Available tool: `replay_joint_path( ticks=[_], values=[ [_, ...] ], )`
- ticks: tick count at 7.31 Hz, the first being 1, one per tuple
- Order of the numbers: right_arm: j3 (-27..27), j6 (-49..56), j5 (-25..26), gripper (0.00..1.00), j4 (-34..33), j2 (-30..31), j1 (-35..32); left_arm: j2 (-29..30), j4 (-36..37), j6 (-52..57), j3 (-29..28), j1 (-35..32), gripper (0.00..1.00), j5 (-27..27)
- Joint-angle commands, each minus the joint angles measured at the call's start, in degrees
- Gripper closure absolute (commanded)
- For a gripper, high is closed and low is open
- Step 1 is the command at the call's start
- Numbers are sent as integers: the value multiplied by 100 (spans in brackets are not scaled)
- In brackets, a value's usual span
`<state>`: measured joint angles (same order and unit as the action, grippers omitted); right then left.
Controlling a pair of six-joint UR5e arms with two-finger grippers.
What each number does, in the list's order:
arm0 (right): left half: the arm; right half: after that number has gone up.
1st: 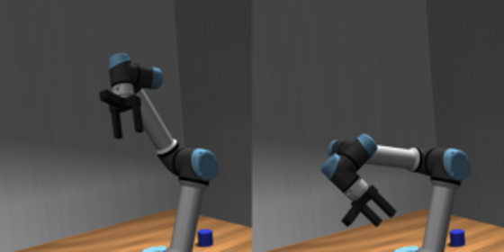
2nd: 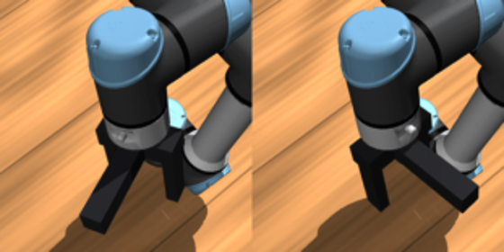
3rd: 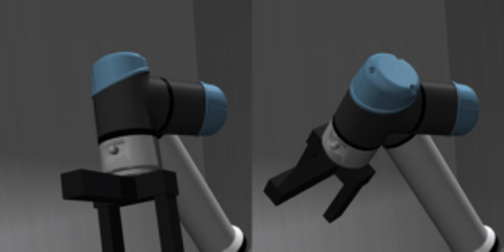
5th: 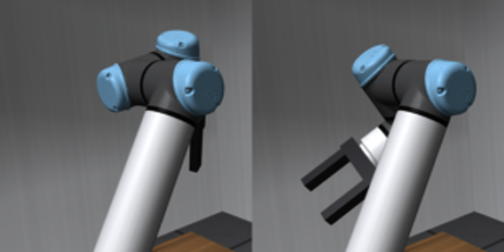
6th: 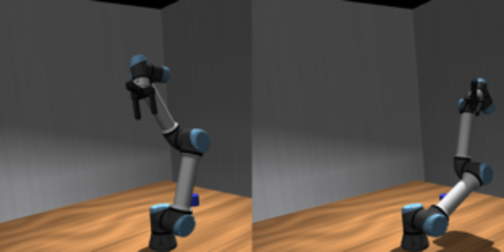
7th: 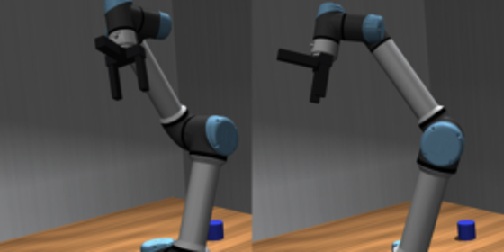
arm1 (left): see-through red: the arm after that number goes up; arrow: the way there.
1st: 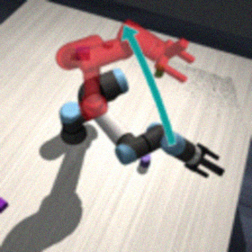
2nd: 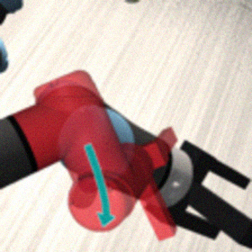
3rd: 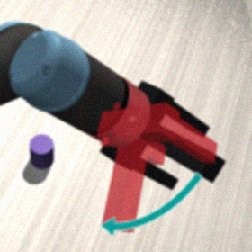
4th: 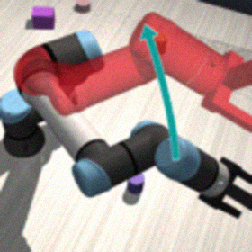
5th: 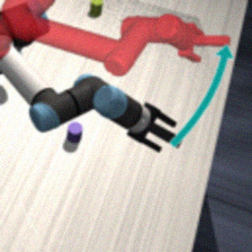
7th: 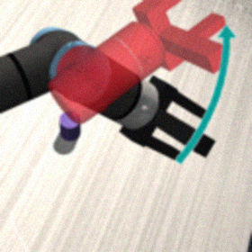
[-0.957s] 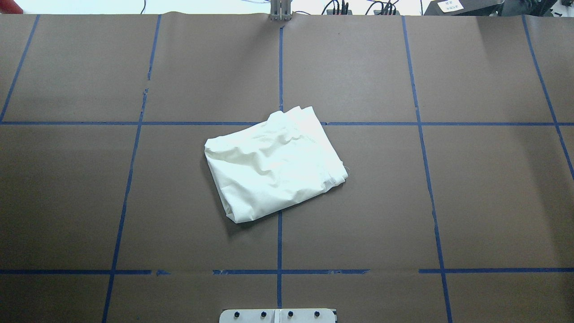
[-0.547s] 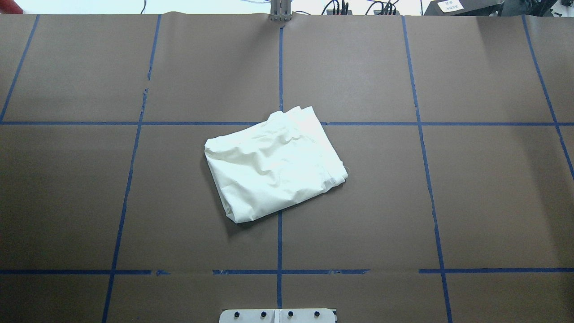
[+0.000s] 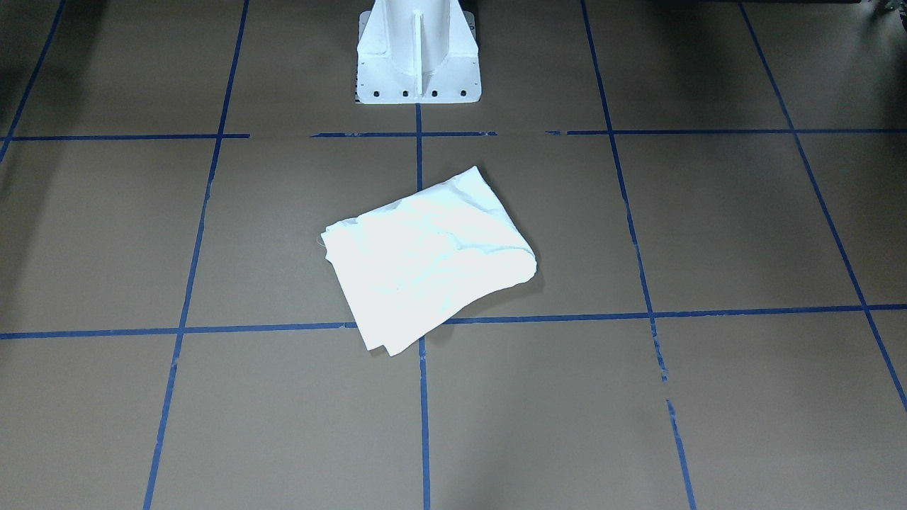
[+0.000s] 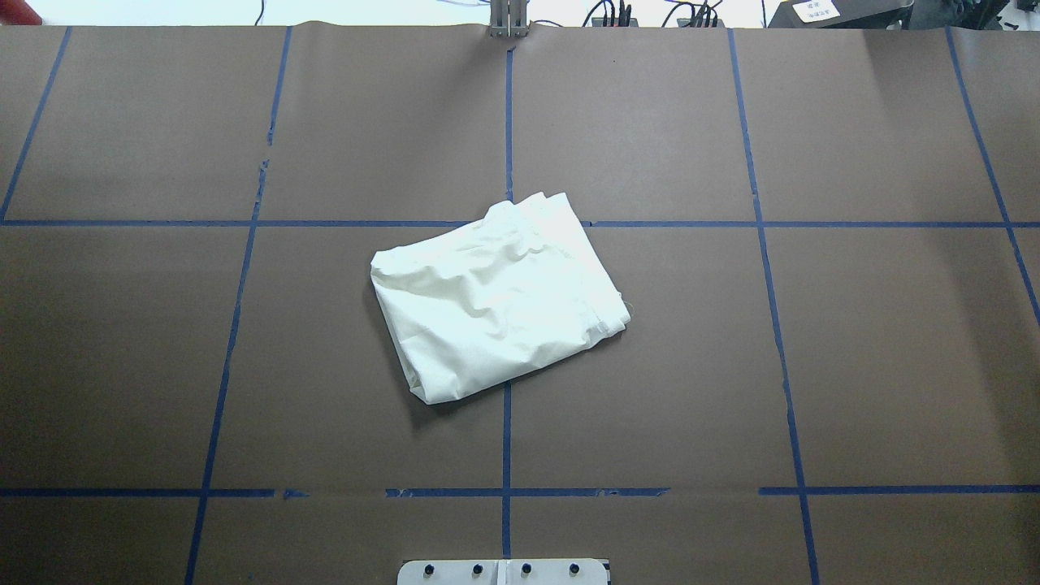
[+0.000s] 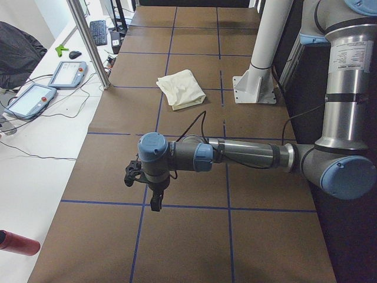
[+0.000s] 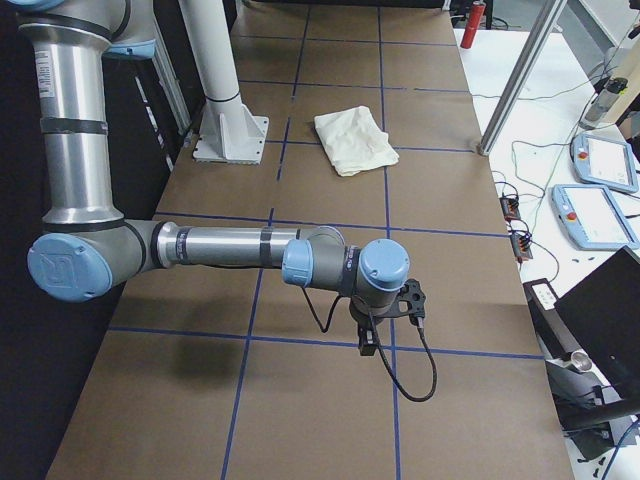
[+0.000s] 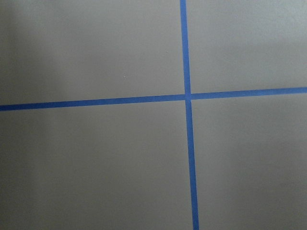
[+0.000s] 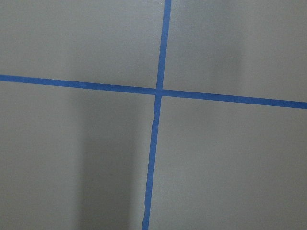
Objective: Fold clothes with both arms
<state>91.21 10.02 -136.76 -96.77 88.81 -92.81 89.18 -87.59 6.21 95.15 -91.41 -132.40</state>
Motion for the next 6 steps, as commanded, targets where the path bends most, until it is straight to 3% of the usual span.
replay_joint_path(
  ticks=[1,6],
  values=[
    [-6,0,0,0,0,-12,0,-15,14,73,-6,0,0,-22],
    [-6,0,0,0,0,-21,0,-15,-4,65,-23,0,0,-31]
  ],
)
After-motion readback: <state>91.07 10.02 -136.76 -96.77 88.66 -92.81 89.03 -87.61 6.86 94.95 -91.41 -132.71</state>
